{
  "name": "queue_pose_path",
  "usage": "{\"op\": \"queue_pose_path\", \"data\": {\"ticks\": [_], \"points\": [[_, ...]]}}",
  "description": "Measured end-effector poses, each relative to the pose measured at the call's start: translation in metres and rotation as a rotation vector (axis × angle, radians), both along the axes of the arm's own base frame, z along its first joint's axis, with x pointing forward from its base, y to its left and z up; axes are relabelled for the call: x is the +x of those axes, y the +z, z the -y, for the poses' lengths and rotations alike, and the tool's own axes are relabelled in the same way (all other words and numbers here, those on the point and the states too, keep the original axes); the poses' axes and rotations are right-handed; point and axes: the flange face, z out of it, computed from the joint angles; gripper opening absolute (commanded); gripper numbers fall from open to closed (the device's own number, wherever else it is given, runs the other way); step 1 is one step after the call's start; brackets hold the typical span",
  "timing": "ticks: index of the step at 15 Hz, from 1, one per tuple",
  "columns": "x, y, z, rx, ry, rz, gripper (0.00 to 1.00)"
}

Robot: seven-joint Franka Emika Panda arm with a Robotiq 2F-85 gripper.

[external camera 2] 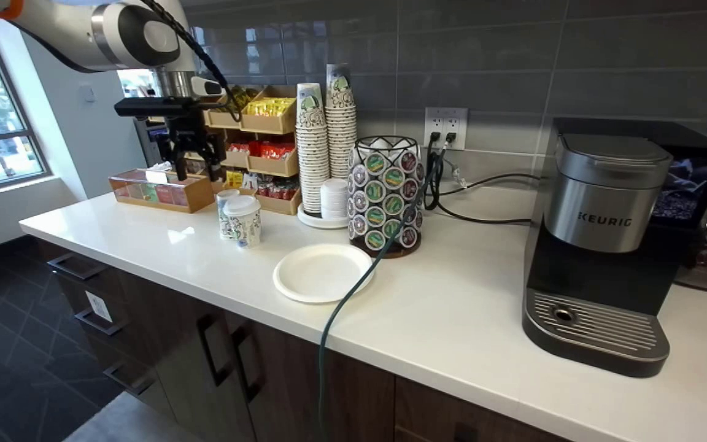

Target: Secure the lid on the cup

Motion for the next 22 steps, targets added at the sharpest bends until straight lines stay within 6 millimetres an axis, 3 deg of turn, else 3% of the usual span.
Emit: {"op": "queue_pose_path", "data": {"ticks": [7, 10, 11, 13, 14, 15, 22], "points": [[0.047, -0.021, 0.009, -0.029, -0.037, 0.004, 0.72], [0.060, -0.026, 0.013, -0.030, -0.036, 0.008, 0.79], [0.063, -0.027, 0.013, -0.029, -0.033, 0.010, 0.95], [0.068, -0.029, 0.013, -0.027, -0.024, 0.017, 1.00], [0.070, -0.030, 0.014, -0.026, -0.020, 0.020, 0.91], [0.070, -0.031, 0.014, -0.026, -0.020, 0.020, 0.99], [0.070, -0.030, 0.014, -0.026, -0.020, 0.021, 1.00]]}}
